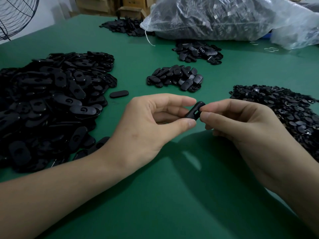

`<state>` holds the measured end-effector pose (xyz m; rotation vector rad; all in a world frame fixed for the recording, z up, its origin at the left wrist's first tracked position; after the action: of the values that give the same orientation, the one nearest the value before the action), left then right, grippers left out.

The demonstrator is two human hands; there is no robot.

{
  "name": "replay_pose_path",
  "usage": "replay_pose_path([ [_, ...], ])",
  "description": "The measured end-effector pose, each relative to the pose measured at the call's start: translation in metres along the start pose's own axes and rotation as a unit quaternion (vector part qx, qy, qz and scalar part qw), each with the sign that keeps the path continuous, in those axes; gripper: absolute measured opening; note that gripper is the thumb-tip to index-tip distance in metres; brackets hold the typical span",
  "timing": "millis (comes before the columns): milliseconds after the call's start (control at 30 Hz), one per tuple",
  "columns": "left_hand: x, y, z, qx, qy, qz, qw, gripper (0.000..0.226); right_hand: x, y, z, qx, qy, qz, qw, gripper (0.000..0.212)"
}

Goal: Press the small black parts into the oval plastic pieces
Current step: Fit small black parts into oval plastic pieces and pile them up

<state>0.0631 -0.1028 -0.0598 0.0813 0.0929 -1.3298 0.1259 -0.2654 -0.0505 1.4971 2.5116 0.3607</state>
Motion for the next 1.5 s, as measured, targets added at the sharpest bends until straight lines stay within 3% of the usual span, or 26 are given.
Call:
replay_pose_path([
  [167,0.002,0.0,-0.001,-0.012,-0.025,-0.019,0.999,0.032,-0.001,0.0,-0.005,-0.047,-0.042,-0.007,0.998,0.005],
  [467,0.005,-0.002,-0.005,-0.049,-0.078,-0.027,0.995,0.031,0.0,-0.003,-0.013,-0.112,-0.152,-0.009,0.982,0.004],
  [700,0.004,-0.001,-0.006,-0.069,-0.114,-0.019,0.991,0.031,0.007,-0.01,-0.033,-0.255,-0.37,-0.005,0.893,0.006],
  [867,0.003,0.002,-0.007,-0.105,-0.167,-0.018,0.98,0.055,0.012,-0.011,-0.034,-0.282,-0.426,-0.027,0.859,0.018],
  [967,0.003,0.002,-0.006,-0.112,-0.18,-0.021,0.977,0.039,0.016,-0.012,-0.035,-0.292,-0.443,-0.032,0.847,0.026],
  [1100,0.002,0.003,-0.005,-0.108,-0.173,-0.03,0.979,0.019,0.015,-0.012,-0.032,-0.28,-0.42,-0.045,0.862,0.026],
  [1300,0.0,0.002,0.002,-0.058,-0.123,-0.002,0.991,0.016,0.015,-0.013,-0.035,-0.28,-0.379,-0.053,0.881,0.021],
  [1433,-0.001,-0.001,0.008,-0.004,-0.097,0.021,0.995,0.019,0.008,-0.011,-0.026,-0.19,-0.185,-0.01,0.964,0.014],
  [1500,0.001,-0.003,0.012,0.024,-0.067,0.026,0.997,0.021,0.008,-0.009,-0.016,-0.117,-0.104,0.0,0.988,0.014],
])
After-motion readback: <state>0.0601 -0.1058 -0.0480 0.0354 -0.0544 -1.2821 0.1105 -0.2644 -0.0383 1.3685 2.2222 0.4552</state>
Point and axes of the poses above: each hand's wrist, its own y-axis towards the middle knuckle, its own x-axis out of the palm, z = x × y, the point moved 6 cm from there along y, towards the middle knuckle, and after that the axes turned 14 degrees about -x, right-handed, at the moved point
